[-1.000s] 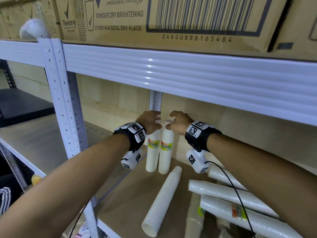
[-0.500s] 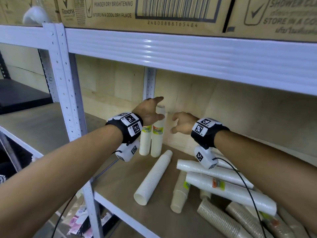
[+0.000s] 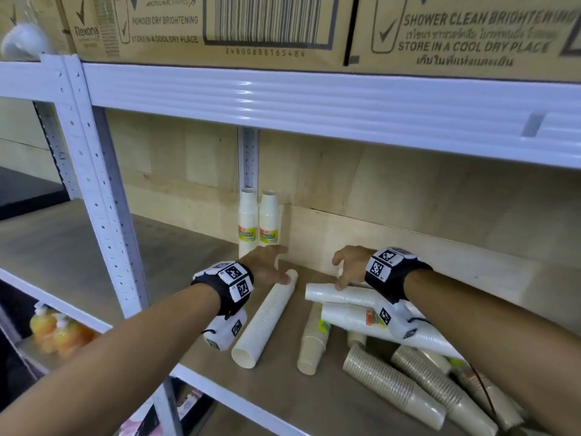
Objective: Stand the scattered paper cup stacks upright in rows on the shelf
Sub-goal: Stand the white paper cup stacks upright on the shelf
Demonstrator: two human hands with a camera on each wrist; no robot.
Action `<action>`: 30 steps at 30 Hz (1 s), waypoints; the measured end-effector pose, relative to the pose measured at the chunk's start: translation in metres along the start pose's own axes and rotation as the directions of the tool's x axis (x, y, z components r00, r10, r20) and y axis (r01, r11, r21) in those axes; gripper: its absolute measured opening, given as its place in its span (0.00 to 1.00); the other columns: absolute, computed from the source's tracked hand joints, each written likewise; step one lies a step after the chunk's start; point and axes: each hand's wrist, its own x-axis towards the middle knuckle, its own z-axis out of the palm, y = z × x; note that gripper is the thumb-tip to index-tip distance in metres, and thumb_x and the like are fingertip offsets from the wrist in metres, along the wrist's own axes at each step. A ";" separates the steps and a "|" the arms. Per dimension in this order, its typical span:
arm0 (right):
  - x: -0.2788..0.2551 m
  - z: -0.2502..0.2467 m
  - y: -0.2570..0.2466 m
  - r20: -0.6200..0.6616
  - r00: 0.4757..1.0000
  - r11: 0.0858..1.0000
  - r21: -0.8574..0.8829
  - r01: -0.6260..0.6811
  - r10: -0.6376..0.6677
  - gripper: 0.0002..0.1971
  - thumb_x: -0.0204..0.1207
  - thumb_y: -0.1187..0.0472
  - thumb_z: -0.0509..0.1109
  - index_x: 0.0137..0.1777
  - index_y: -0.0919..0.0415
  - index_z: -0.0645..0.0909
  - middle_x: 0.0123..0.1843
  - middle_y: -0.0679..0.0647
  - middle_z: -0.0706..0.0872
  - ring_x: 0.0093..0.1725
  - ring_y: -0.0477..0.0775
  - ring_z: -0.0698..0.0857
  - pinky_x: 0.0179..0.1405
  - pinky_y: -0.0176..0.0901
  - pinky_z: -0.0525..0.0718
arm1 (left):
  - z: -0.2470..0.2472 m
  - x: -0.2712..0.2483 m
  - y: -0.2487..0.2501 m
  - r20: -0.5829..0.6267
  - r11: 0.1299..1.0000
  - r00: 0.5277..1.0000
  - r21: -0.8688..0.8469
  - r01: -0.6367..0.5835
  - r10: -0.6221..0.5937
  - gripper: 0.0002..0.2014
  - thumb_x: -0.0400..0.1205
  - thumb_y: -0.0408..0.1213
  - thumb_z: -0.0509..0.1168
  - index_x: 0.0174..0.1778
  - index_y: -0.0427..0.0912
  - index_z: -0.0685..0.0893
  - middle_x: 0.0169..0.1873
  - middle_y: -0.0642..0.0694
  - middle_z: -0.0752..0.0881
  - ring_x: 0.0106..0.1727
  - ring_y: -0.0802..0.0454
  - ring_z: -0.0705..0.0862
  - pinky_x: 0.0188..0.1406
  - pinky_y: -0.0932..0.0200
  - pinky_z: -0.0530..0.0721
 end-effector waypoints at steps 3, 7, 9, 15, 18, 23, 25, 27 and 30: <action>0.000 0.008 0.014 0.051 0.998 1.000 -0.005 -0.025 0.025 0.37 0.70 0.53 0.80 0.78 0.52 0.69 0.77 0.51 0.69 0.73 0.56 0.73 0.61 0.42 0.74 | 0.016 0.001 -0.010 0.048 0.999 0.999 0.044 0.012 -0.014 0.42 0.78 0.52 0.72 0.85 0.51 0.58 0.78 0.45 0.71 0.76 0.46 0.72 0.68 0.55 0.74; 0.005 0.020 0.027 0.071 0.997 0.999 -0.006 -0.036 0.036 0.38 0.70 0.51 0.80 0.79 0.52 0.69 0.77 0.51 0.70 0.74 0.55 0.72 0.65 0.43 0.74 | 0.039 0.007 -0.024 0.082 0.996 0.995 0.072 0.044 -0.049 0.43 0.77 0.53 0.72 0.85 0.48 0.59 0.79 0.47 0.69 0.77 0.47 0.71 0.69 0.55 0.73; 0.009 0.024 0.029 0.077 0.997 0.999 -0.016 -0.030 0.031 0.37 0.70 0.51 0.80 0.79 0.52 0.69 0.76 0.52 0.70 0.74 0.55 0.73 0.66 0.43 0.74 | 0.047 0.010 -0.030 0.108 0.994 0.992 0.093 0.059 -0.069 0.45 0.76 0.55 0.72 0.85 0.48 0.58 0.80 0.47 0.68 0.78 0.47 0.71 0.71 0.54 0.72; 0.020 0.029 0.033 0.131 0.991 1.000 -0.013 -0.016 0.017 0.37 0.70 0.56 0.80 0.79 0.54 0.72 0.76 0.51 0.76 0.73 0.53 0.76 0.69 0.41 0.73 | 0.065 0.018 -0.037 0.131 0.980 0.987 0.185 0.067 -0.092 0.47 0.74 0.58 0.73 0.85 0.49 0.57 0.81 0.45 0.67 0.77 0.45 0.71 0.73 0.50 0.73; 0.024 0.028 0.034 0.161 0.987 1.000 -0.017 -0.011 0.014 0.37 0.70 0.57 0.79 0.79 0.54 0.71 0.76 0.50 0.75 0.74 0.52 0.74 0.71 0.42 0.72 | 0.067 0.023 -0.039 0.148 0.980 0.983 0.182 0.077 -0.105 0.48 0.73 0.57 0.74 0.85 0.48 0.58 0.80 0.45 0.67 0.78 0.45 0.71 0.73 0.50 0.73; 0.028 0.029 0.034 0.178 0.984 1.000 -0.028 -0.003 0.008 0.36 0.71 0.56 0.79 0.80 0.53 0.70 0.77 0.49 0.74 0.75 0.52 0.73 0.73 0.44 0.71 | 0.071 0.025 -0.041 0.155 0.980 0.979 0.163 0.110 -0.136 0.49 0.73 0.58 0.74 0.85 0.46 0.58 0.81 0.45 0.66 0.78 0.44 0.70 0.74 0.49 0.73; 0.028 0.030 0.035 0.179 0.984 1.000 -0.015 -0.002 0.005 0.36 0.72 0.57 0.78 0.80 0.53 0.70 0.77 0.49 0.74 0.76 0.52 0.73 0.75 0.45 0.70 | 0.071 0.026 -0.041 0.161 0.982 0.977 0.148 0.117 -0.140 0.49 0.73 0.57 0.75 0.85 0.45 0.59 0.80 0.45 0.68 0.77 0.44 0.72 0.72 0.49 0.76; 0.027 0.030 0.036 0.175 0.985 1.000 -0.010 0.007 -0.005 0.35 0.72 0.58 0.78 0.79 0.53 0.71 0.76 0.50 0.75 0.75 0.52 0.74 0.75 0.45 0.71 | 0.070 0.026 -0.040 0.167 0.983 0.975 0.138 0.123 -0.145 0.47 0.73 0.55 0.75 0.84 0.44 0.61 0.78 0.44 0.70 0.74 0.44 0.75 0.70 0.48 0.78; 0.025 0.031 0.036 0.138 0.990 1.000 -0.002 0.014 -0.014 0.34 0.71 0.59 0.78 0.78 0.54 0.72 0.75 0.50 0.77 0.73 0.53 0.75 0.73 0.44 0.73 | 0.068 0.024 -0.039 0.165 0.984 0.976 0.131 0.123 -0.144 0.45 0.74 0.53 0.75 0.83 0.42 0.62 0.77 0.43 0.71 0.73 0.43 0.76 0.68 0.48 0.80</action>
